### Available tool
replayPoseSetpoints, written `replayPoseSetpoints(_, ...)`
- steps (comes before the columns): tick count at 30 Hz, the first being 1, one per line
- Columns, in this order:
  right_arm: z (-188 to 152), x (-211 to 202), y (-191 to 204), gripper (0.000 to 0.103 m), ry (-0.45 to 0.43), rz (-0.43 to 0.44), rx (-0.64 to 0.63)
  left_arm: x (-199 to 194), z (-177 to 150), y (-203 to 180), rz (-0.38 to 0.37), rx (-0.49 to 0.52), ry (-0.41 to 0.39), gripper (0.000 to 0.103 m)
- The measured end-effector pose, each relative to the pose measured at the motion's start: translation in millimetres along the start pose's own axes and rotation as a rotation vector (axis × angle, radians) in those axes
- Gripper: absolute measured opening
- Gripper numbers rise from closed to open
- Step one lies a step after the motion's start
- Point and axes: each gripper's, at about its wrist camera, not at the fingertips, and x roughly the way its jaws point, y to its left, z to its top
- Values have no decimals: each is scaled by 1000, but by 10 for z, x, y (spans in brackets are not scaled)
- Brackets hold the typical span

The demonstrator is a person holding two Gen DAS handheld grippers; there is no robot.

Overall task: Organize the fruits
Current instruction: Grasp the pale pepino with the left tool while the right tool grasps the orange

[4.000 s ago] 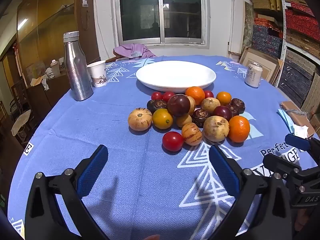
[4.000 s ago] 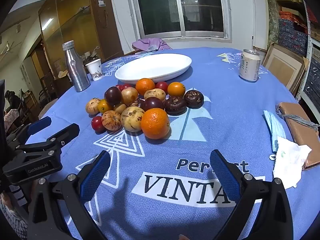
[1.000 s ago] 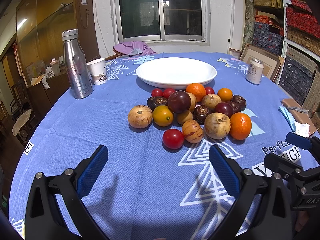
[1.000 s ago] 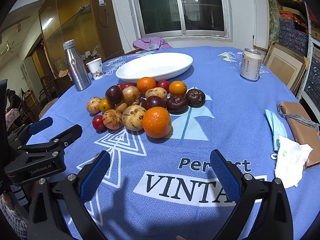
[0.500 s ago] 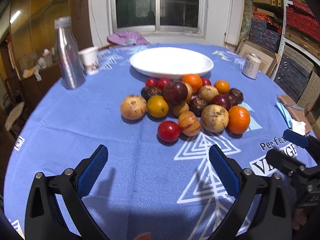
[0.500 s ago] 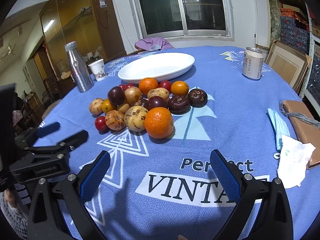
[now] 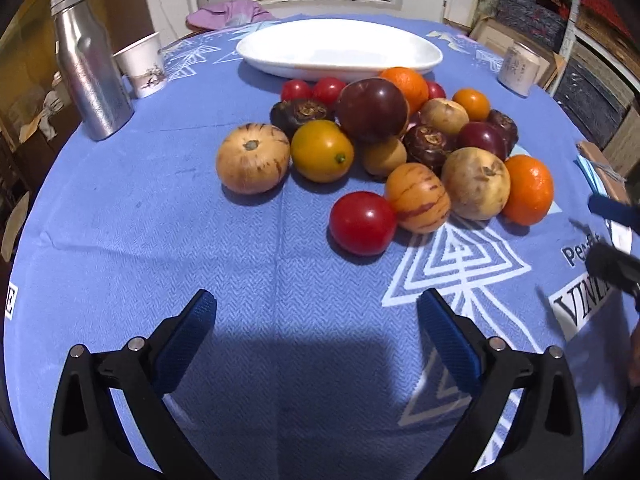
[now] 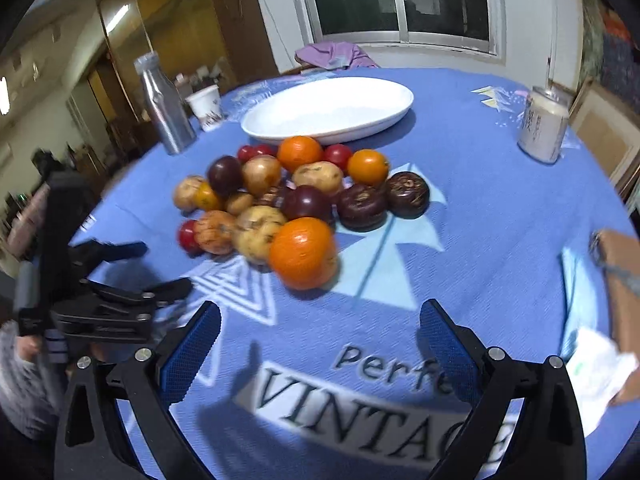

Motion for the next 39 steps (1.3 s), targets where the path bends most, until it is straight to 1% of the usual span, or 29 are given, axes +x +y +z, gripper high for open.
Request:
replayPoseSetpoints(3, 56, 138, -94, 100, 42, -8, 2, 8, 13, 32, -26, 21, -10, 99)
replayPoseSetpoints(5, 62, 170, -150, 100, 45, -16, 2, 10, 24, 30, -21, 24, -15, 99)
replayPoseSetpoints(7, 61, 220, -180, 100, 45, -6, 7, 13, 33, 22, -18, 28, -11, 99)
replayPoseSetpoints(9, 45, 276, -191, 100, 53, -1, 8, 23, 85, 47, -31, 47, 1, 99)
replayPoseSetpoints(10, 24, 303, -195, 100, 62, -9, 5, 27, 111, 64, -27, 52, -7, 99)
replayPoseSetpoints(11, 9, 322, -197, 100, 75, -16, 2, 9, 141, 106, -14, 51, -35, 99)
replayPoseSetpoints(12, 8, 320, -183, 100, 76, -20, -10, -4, 182, 149, -20, 57, -51, 99)
replayPoseSetpoints(13, 15, 317, -157, 100, 75, -19, -25, 1, 225, 180, -33, 65, -49, 99)
replayPoseSetpoints(15, 41, 295, -91, 100, 74, -1, -62, -17, 334, 269, -54, 70, -66, 99)
replayPoseSetpoints(16, 66, 275, -41, 100, 64, 9, -83, -21, 378, 289, -56, 77, -75, 99)
replayPoseSetpoints(18, 128, 263, 45, 100, 49, -6, -119, -26, 470, 324, -54, 87, -97, 99)
replayPoseSetpoints(19, 155, 271, 71, 97, 50, -4, -127, -12, 525, 353, -58, 84, -106, 99)
replayPoseSetpoints(20, 182, 280, 80, 85, 41, 3, -127, 2, 558, 377, -68, 78, -112, 99)
replayPoseSetpoints(22, 205, 322, 43, 71, 32, 0, -102, 38, 606, 430, -90, 65, -122, 99)
replayPoseSetpoints(23, 205, 342, 26, 70, 32, 1, -94, 55, 619, 451, -112, 64, -124, 99)
replayPoseSetpoints(26, 209, 394, -73, 71, 38, 59, -42, 82, 660, 504, -135, 73, -141, 99)
replayPoseSetpoints(30, 188, 401, -25, 70, 20, 43, -76, 133, 704, 522, -187, 105, -152, 99)
replayPoseSetpoints(31, 179, 408, -2, 69, 20, 37, -85, 143, 712, 513, -198, 115, -156, 98)
replayPoseSetpoints(32, 169, 412, 18, 64, 17, 32, -94, 150, 716, 503, -205, 128, -160, 97)
replayPoseSetpoints(34, 165, 421, 41, 59, 16, 44, -98, 178, 745, 481, -215, 160, -168, 96)
replayPoseSetpoints(35, 167, 424, 38, 56, 16, 54, -94, 191, 749, 481, -230, 168, -166, 94)
replayPoseSetpoints(36, 169, 424, 36, 55, 15, 63, -91, 206, 757, 487, -261, 171, -160, 88)
replayPoseSetpoints(37, 173, 430, 42, 52, 15, 70, -89, 214, 760, 495, -280, 170, -155, 88)
replayPoseSetpoints(39, 171, 421, 40, 51, 10, 77, -86, 198, 746, 530, -300, 175, -155, 84)
